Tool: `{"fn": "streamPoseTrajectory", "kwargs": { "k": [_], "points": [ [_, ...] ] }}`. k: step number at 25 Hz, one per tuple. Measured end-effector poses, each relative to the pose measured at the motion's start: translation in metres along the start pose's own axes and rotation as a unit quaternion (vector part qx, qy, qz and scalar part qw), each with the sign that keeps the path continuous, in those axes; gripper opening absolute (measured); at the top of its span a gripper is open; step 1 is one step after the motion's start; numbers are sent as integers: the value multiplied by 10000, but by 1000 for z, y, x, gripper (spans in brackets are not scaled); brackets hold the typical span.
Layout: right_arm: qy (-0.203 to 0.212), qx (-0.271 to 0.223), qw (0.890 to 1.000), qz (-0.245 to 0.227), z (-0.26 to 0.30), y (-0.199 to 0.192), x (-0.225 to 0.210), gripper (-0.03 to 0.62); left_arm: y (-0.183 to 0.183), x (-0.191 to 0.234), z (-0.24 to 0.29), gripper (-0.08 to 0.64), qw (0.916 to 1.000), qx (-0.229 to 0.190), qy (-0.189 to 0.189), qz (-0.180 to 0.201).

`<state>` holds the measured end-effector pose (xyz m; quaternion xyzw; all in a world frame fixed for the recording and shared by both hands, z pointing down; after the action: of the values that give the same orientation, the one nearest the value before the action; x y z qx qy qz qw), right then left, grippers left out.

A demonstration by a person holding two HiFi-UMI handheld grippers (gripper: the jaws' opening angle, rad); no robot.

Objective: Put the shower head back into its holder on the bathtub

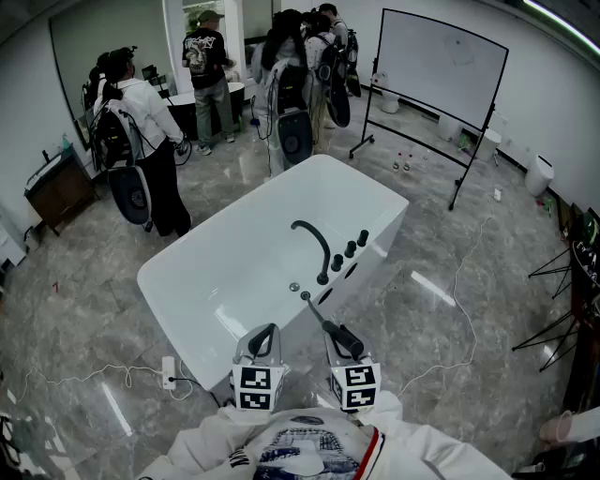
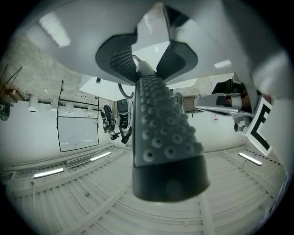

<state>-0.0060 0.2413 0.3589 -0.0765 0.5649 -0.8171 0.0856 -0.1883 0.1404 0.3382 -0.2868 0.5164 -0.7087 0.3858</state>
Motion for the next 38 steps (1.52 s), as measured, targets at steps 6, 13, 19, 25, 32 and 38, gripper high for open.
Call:
{"fn": "streamPoseTrajectory", "kwargs": {
  "k": [6, 13, 19, 25, 32, 38],
  "points": [
    [-10, 0, 10000, 6, -2, -1, -5, 138, 0, -8, 0, 0, 10000, 13, -17, 44],
    [68, -33, 10000, 6, -1, 0, -5, 138, -1, -8, 2, 0, 10000, 55, 29, 1],
    [148, -119, 9997, 124, 3, 5, -15, 139, 3, -14, 10, 0, 9999, 92, 46, -3],
    [289, -175, 9993, 136, 10, 13, -26, 138, 11, -18, 23, 0, 9998, 118, 145, -78],
    [405, -283, 9986, 197, 17, 18, -54, 139, 21, -31, 41, 0, 9994, 104, 270, -166],
    [520, -331, 9976, 300, 24, 25, -63, 138, 30, -38, 47, 0, 9994, 162, 265, -162]
  ]
}}
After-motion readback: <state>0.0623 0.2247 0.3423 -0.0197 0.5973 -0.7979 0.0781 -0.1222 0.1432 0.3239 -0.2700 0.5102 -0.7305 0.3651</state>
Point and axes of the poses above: the fingertips, and each gripper's own axes: z forward along the fingers, x to its left, y out of its top, the point moved 9 cm from there along -z, backward along the fingers, and after that the axes turned 8 degrees about -y, right-handed, at the moved point
